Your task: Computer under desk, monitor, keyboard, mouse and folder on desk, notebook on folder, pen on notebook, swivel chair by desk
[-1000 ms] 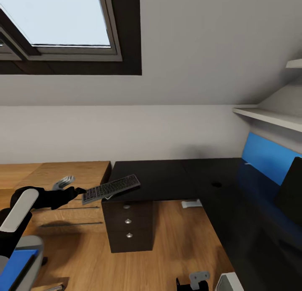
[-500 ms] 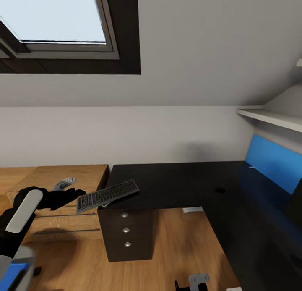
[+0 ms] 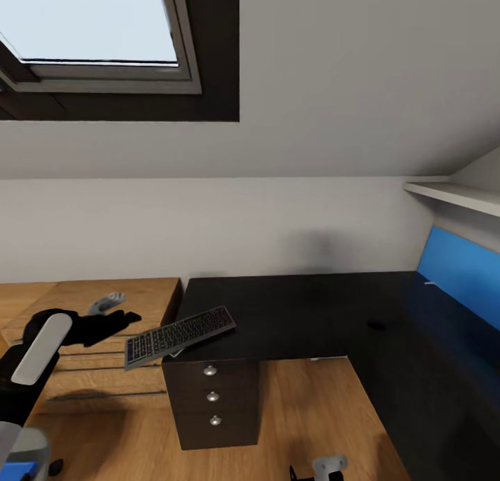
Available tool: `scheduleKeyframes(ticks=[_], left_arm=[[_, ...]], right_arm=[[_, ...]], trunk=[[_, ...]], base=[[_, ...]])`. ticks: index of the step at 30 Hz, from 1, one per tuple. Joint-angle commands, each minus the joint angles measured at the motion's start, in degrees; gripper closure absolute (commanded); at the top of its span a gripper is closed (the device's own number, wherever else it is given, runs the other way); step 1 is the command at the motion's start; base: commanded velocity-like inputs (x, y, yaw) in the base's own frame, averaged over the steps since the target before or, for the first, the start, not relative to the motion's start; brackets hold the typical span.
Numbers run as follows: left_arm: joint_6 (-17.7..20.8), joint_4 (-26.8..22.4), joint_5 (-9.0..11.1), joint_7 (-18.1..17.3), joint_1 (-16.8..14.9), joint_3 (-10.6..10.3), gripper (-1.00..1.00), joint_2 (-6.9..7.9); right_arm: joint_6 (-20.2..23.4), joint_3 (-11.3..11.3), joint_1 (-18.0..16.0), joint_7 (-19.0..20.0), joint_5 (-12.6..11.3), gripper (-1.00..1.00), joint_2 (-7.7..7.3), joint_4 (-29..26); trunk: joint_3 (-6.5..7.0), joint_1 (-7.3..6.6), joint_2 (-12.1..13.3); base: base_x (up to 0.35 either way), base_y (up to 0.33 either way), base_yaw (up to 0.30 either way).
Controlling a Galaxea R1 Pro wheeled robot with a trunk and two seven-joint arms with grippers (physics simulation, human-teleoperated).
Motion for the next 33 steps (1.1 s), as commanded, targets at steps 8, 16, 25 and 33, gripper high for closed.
scheduleKeyframes(ticks=[8, 16, 25, 33], left_arm=[[-0.80, 0.06, -0.49, 0.64, -0.02, 0.21, -1.00, 0.54], [-1.02, 0.06, -11.50, 0.61, -0.02, 0.21, -1.00, 0.56], [-1.13, 0.06, -17.51, 0.61, -0.02, 0.21, -1.00, 0.37], [-1.13, 0.06, -17.97, 0.80, -0.02, 0.28, -1.00, 0.41]], right_arm=[[0.14, 0.65, -0.03, -0.48, -0.18, -1.00, -3.39, 0.08], [0.53, 0.72, 3.21, -0.21, -0.16, -1.00, -7.24, 0.20], [-8.70, 0.73, 9.27, -0.09, 0.06, -1.00, -8.18, 0.11], [-12.31, 0.80, 11.39, 0.94, 0.15, -1.00, -9.13, 0.18]], trunk=[[-0.03, 0.03, -0.05], [-0.03, 0.03, -0.05], [-0.03, 0.03, -0.05], [-0.03, 0.03, -0.05]], base=[[0.004, 0.002, 0.000], [0.000, 0.000, 0.000], [0.000, 0.000, 0.000], [0.000, 0.000, 0.000]])
